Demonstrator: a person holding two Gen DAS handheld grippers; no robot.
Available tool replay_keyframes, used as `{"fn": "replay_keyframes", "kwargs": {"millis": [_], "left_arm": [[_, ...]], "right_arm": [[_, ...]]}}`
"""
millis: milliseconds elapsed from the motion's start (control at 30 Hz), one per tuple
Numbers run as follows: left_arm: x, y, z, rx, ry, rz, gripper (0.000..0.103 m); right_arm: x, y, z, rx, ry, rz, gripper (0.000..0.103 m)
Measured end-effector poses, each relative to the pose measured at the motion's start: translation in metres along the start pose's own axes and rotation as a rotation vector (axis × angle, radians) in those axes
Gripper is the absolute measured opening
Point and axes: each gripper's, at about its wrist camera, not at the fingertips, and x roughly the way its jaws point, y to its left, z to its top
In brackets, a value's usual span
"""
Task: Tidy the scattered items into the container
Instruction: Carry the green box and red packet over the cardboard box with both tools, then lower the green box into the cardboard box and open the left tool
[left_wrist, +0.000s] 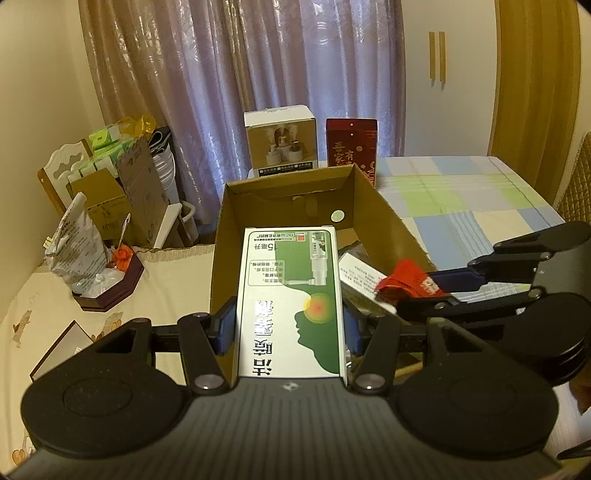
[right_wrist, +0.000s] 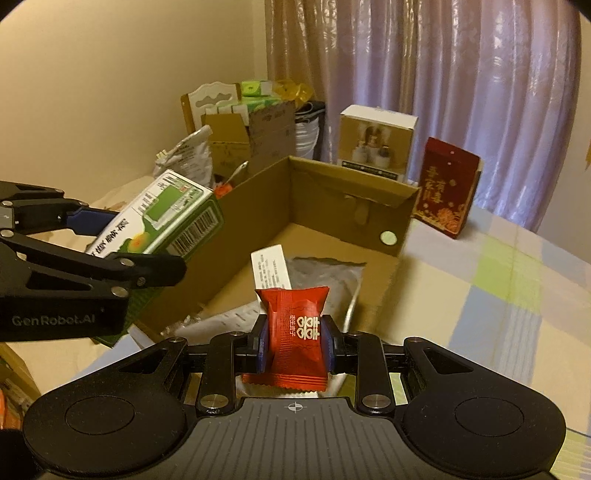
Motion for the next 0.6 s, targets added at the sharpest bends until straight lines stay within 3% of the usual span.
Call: {"fn": "replay_keyframes", "kwargs": {"millis": [400,600], "left_arm": [[0.013,0.021,0.004,-0.021,0.002,0.013,0.051],[0.014,0.027,0.003,-0.023,0.008,0.009,0.051]], "right_arm": [[0.028,0.009,0.016,-0.031,-0.005,0.091,0.031],[0.042,0.013,0.008,-0.061,0.024,0.087,0.031]]}}
